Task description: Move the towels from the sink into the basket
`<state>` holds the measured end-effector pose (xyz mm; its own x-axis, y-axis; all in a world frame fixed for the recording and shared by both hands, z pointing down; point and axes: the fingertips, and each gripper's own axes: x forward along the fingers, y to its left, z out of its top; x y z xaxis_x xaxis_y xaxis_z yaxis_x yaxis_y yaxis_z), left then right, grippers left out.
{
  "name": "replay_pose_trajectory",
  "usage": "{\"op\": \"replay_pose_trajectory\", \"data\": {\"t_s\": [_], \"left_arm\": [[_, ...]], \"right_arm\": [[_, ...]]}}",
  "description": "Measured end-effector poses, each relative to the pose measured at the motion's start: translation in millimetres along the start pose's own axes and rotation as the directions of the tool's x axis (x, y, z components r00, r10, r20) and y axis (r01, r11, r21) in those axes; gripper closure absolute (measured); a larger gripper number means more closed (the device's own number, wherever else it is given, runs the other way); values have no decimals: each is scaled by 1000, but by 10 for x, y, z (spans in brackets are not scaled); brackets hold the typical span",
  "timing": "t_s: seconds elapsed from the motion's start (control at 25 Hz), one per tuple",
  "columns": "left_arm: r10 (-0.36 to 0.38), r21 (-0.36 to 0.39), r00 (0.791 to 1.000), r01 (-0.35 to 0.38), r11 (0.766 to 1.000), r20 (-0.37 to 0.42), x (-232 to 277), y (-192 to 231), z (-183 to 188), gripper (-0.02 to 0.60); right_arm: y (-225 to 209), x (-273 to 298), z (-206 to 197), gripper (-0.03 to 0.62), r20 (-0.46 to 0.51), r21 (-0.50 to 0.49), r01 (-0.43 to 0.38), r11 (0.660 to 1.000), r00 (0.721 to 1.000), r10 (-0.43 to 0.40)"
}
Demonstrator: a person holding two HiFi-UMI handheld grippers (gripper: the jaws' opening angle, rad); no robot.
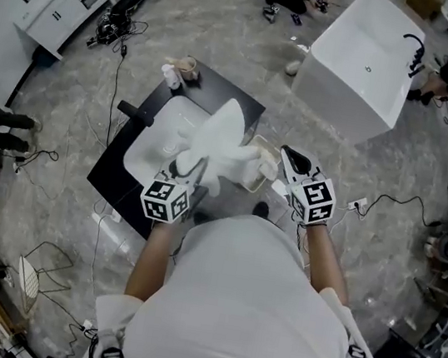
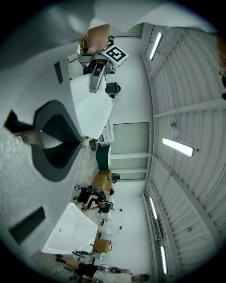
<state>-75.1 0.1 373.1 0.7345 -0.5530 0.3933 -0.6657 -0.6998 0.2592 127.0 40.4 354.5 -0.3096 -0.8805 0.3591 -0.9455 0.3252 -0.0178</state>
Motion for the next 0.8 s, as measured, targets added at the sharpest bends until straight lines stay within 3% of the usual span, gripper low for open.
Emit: {"op": "replay_pose_trajectory", "data": {"t_s": [0.44, 0.8], "left_arm": [[-87, 34, 993, 90, 995, -81, 383, -489, -136, 430], [-146, 26, 968, 154, 988, -205, 1188, -923, -713, 428]], "right_arm": [[-284, -285, -339, 594, -28, 103, 63, 993, 998, -61], [-715, -391, -1010, 594, -138, 138, 93, 986, 988, -74]]}}
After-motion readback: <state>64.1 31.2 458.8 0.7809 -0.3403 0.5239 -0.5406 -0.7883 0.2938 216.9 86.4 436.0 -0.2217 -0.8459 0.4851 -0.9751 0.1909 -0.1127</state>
